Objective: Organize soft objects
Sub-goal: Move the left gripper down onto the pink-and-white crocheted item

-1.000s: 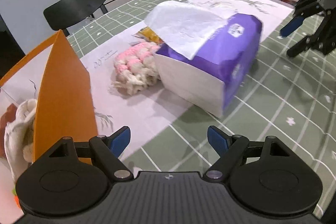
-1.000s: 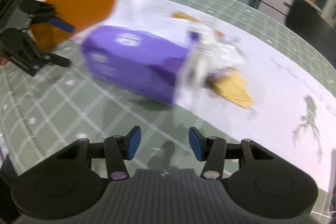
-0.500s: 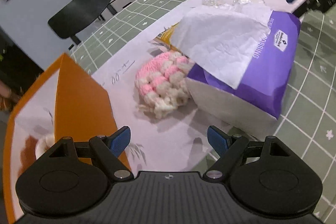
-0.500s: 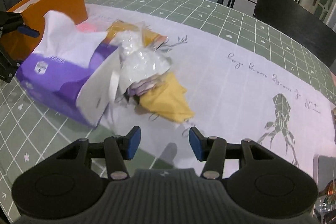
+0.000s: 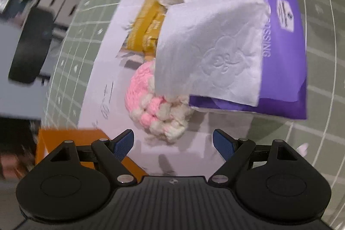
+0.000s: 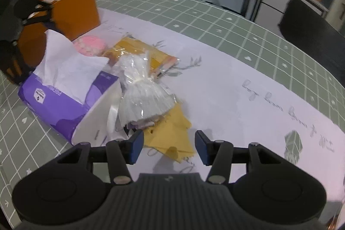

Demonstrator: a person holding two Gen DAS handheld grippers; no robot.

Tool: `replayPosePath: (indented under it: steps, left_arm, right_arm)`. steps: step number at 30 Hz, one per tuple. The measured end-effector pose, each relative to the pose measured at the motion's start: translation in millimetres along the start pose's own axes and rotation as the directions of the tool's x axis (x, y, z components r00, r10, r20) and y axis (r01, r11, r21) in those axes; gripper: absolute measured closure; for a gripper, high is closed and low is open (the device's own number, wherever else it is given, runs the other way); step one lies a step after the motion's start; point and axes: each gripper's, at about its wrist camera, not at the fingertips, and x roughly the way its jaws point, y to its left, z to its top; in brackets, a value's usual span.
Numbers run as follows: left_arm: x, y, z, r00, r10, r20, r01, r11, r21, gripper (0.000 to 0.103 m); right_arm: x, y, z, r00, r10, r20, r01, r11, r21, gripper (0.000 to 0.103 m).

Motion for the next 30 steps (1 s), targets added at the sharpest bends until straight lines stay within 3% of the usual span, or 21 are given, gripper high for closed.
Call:
replayPosePath:
  steps: [4,10,18,22,26,30]
  left_arm:
    - [10,3,7,1.0,-0.027,-0.011,0.028,0.99,0.14,0.007]
    - [23,-3,15,0.999,-0.033,0.005,0.03,0.947,0.32,0.008]
    - [36,7,23,0.997,-0.075,0.006,0.067,0.931,0.359,0.01]
    - [39,14,25,0.995,-0.101,0.01,0.09,0.925,0.369,0.01]
    - [43,21,27,0.992,-0.125,0.013,0.111,0.92,0.376,0.009]
    - [47,28,31,0.989,-0.145,0.011,0.131,0.918,0.375,0.006]
  right_arm:
    - [6,-1,13,0.999,0.047,-0.014,-0.047,0.999,-0.026,0.047]
    - [21,-3,32,0.993,0.115,-0.034,-0.116,0.993,-0.016,0.042]
    - [47,4,56,0.987,0.15,-0.059,-0.153,0.987,-0.041,0.037]
    - [57,6,65,0.988,0.133,-0.073,-0.138,0.988,-0.067,0.036]
    - [64,9,73,0.993,0.094,-0.078,-0.103,0.987,-0.121,0.023]
    - [65,16,81,0.995,0.066,-0.07,-0.078,0.98,-0.183,0.023]
